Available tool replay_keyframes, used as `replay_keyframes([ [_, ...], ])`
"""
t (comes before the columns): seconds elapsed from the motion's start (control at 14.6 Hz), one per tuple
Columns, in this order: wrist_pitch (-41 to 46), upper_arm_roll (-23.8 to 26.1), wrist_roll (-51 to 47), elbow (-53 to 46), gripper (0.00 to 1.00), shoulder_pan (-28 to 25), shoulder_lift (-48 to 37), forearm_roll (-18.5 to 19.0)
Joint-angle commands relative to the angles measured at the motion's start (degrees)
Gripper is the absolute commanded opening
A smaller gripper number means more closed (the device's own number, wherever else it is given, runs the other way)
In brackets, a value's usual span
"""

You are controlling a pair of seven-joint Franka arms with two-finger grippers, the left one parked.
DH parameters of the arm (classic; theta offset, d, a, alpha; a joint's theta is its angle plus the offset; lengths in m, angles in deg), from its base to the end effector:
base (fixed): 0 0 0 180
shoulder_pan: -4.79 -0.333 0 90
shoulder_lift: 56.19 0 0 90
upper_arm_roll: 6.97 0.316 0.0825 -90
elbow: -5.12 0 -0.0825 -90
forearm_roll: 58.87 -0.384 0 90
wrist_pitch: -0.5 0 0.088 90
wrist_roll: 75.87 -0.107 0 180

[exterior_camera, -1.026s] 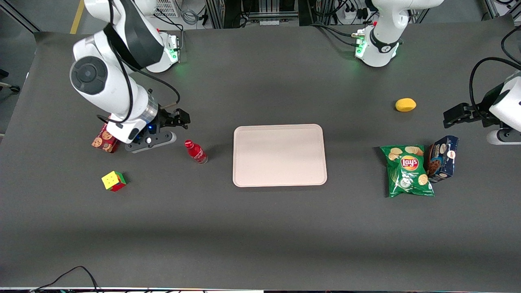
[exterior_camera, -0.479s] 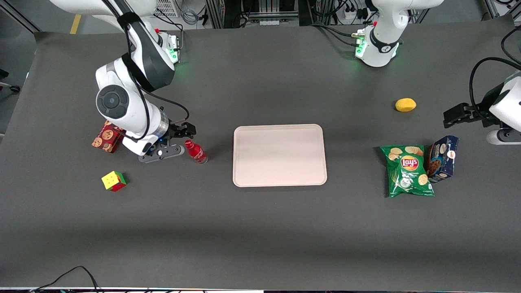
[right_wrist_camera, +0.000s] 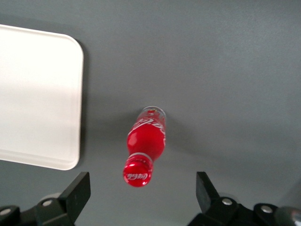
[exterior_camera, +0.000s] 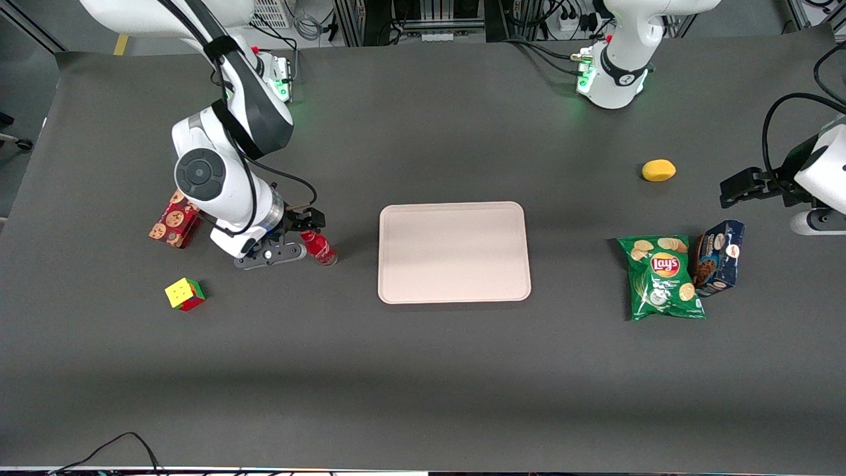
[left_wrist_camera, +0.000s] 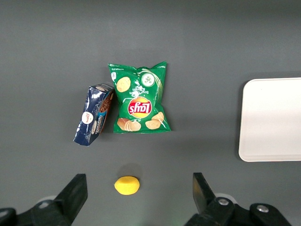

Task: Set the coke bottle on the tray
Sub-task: 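Lower the open right gripper around the bottle and close it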

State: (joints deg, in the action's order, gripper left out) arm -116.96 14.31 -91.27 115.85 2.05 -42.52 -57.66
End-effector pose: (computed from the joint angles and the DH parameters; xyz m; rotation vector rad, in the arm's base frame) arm 0.5448 0.2324 0.3639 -3.0976 -0.2422 0.1888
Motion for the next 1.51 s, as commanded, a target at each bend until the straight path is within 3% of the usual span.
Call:
replay_keyframes([
  [0.0, -2.86, 0.25, -1.83, 1.24, 1.0, -0.43, 1.44, 2.57],
  [0.21, -8.57, 0.25, -1.83, 4.75, 1.0, -0.52, 1.71, 2.57],
  [0.75, -8.58, 0.34, -1.91, 5.2, 0.98, -0.61, 2.06, 2.66],
  [1.03, -8.58, 0.95, -5.08, 5.12, 0.72, -1.4, 2.32, 2.66],
  [1.23, -8.58, 1.22, -4.99, 4.94, 0.36, -1.4, 2.32, 2.83],
  [1.3, -8.58, 1.22, -4.82, 4.94, 0.31, -1.4, 2.32, 2.83],
  [1.44, -8.58, 1.22, -4.2, 4.85, 0.31, -1.22, 2.41, 2.92],
])
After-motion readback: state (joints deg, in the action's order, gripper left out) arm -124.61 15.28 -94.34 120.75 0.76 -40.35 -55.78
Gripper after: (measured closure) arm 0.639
